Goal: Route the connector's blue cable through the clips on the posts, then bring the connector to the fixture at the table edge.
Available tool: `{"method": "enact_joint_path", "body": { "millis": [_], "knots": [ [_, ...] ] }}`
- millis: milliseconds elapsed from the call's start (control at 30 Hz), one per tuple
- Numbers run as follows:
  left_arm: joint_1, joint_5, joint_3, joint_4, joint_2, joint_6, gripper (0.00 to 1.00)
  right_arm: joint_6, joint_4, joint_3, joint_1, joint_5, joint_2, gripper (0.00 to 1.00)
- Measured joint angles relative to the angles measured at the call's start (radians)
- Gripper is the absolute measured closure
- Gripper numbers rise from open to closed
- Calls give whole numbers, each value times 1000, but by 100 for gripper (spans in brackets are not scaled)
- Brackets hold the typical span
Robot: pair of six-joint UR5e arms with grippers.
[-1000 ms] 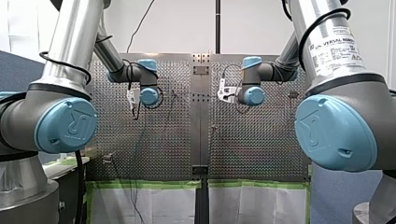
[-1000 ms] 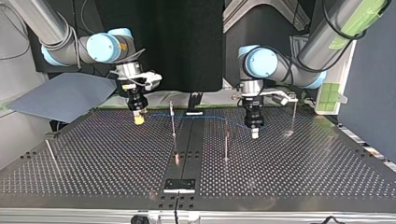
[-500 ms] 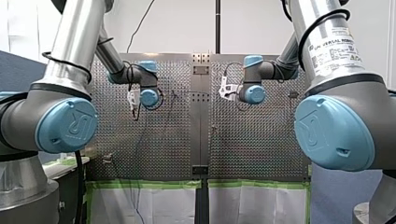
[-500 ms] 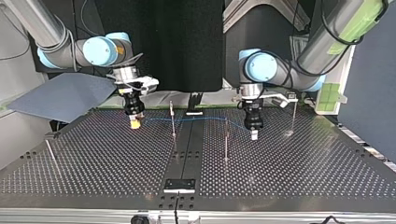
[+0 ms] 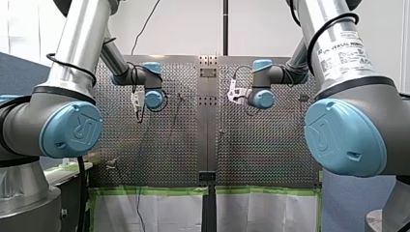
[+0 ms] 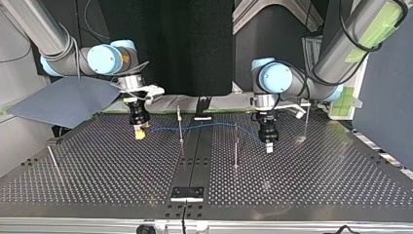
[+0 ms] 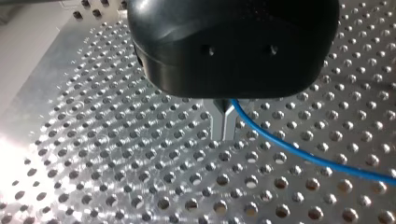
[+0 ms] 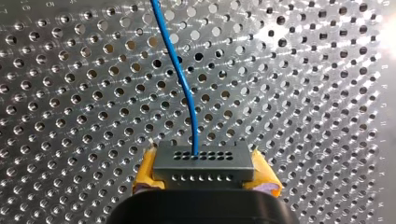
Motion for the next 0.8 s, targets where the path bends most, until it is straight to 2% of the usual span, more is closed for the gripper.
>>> {"method": "enact_joint_path", "body": {
  "millis": [300, 567, 800],
  "knots": [
    [10, 0, 50, -42, -56, 22, 100, 4, -5, -48, -6, 0, 37, 100],
    [21, 17, 99, -63, -94, 18, 100, 9, 6, -97, -33, -3, 42, 100],
    [24, 22, 108, -70, -103, 10, 100, 9, 15, -112, -54, -11, 45, 100]
  ]
}}
